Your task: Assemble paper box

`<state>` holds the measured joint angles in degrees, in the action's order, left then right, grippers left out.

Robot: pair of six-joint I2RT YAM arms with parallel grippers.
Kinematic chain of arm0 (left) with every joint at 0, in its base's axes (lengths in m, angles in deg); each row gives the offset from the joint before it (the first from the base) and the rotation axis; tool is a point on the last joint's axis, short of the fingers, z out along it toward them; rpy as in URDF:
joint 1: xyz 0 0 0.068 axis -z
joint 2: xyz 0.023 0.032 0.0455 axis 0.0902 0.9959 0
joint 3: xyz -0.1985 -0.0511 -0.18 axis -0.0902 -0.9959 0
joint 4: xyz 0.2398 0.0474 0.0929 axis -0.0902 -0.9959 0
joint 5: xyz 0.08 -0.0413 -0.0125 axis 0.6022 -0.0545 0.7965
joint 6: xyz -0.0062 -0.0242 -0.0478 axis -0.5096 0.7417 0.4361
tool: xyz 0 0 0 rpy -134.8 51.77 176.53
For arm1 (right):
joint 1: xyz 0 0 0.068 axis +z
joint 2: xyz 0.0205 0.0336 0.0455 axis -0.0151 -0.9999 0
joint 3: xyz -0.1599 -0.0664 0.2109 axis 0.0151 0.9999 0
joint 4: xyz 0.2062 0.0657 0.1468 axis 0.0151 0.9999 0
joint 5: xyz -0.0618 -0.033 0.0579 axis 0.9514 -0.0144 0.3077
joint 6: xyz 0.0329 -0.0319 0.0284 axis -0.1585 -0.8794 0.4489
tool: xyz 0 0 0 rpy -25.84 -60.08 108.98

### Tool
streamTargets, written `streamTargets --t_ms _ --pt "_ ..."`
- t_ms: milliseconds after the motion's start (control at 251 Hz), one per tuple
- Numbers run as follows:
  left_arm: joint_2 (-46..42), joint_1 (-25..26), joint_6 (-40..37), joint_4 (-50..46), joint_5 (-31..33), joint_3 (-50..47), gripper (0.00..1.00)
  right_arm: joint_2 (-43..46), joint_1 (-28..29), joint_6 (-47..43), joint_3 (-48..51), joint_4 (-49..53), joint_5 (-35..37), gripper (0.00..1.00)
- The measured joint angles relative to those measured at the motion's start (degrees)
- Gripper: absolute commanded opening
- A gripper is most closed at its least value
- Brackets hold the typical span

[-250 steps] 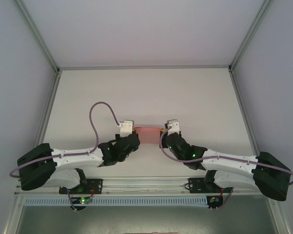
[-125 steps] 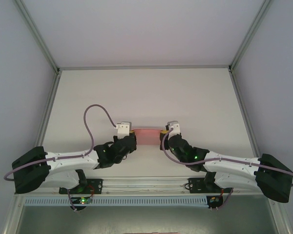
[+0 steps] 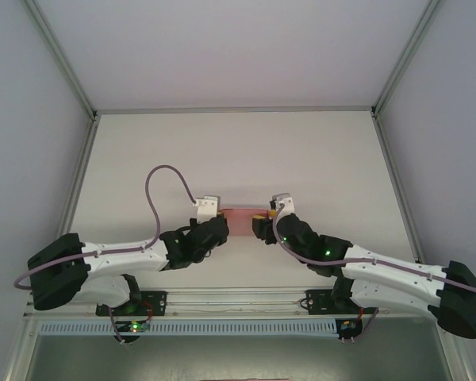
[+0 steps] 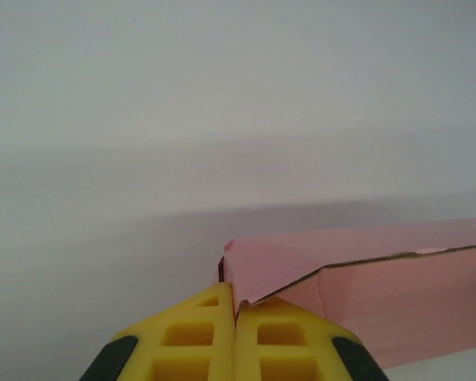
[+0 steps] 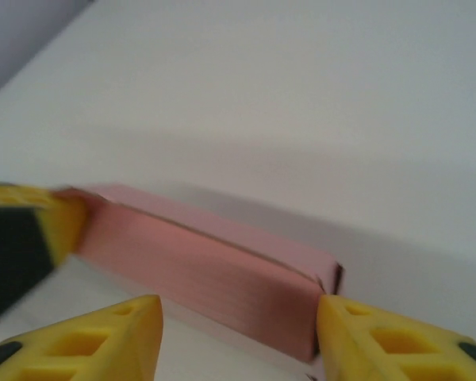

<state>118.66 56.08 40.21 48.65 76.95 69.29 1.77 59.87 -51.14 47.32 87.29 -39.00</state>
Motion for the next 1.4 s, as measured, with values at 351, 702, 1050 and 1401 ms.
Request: streamTargets --t_ms 351,702,1050,1401 --pt "2.5 0.3 0.0 0.0 0.0 2.1 0.00 2.8 -9.9 6.8 -2.3 4.8 2.2 0.60" --pt "3.4 0.3 -0.5 0.1 -0.3 3.0 0.00 -4.0 -14.3 12.0 0.2 1.3 -5.2 0.49" --pt "1.9 0.2 -1.1 -1.6 -2.3 3.3 0.17 -2.1 -14.6 18.9 6.8 -6.9 -8.0 0.44" --pt "-3.9 0.4 -3.2 -10.3 -12.8 3.7 0.64 -1.5 -14.5 21.0 7.1 -6.1 -8.7 0.41"
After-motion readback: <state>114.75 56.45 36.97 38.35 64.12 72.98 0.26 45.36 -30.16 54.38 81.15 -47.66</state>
